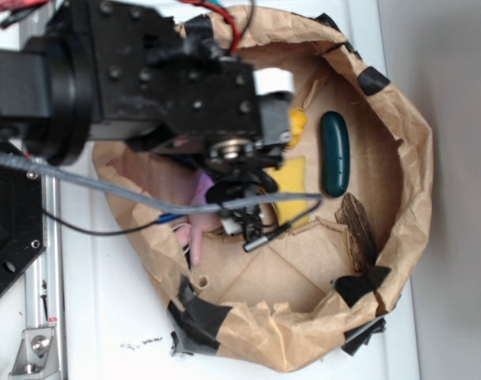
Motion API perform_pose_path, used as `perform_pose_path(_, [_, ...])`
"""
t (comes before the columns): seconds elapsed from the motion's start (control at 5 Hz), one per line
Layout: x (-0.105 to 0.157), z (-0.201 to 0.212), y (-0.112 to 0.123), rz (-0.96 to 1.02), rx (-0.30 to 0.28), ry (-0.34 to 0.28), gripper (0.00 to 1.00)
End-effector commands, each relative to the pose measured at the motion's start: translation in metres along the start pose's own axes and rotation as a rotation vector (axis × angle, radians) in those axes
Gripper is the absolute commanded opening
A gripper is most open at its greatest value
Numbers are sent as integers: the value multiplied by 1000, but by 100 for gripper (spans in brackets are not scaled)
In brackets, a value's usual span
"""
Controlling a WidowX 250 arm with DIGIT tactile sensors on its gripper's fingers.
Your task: Grab the pink bunny.
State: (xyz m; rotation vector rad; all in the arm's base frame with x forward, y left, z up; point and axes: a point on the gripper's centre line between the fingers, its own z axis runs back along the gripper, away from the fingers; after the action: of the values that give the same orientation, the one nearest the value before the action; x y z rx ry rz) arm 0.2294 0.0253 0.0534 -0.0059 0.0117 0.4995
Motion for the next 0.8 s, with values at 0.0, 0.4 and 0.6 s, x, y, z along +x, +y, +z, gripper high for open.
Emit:
perform_pose_path(0.0, [-7,-21,-5,-44,-101,-39,100])
perform_pose_path(0.4, [0,-32,-26,-162,-79,7,100])
perform_pose_path(0.6, [5,-21,-33,-265,-82,85,15])
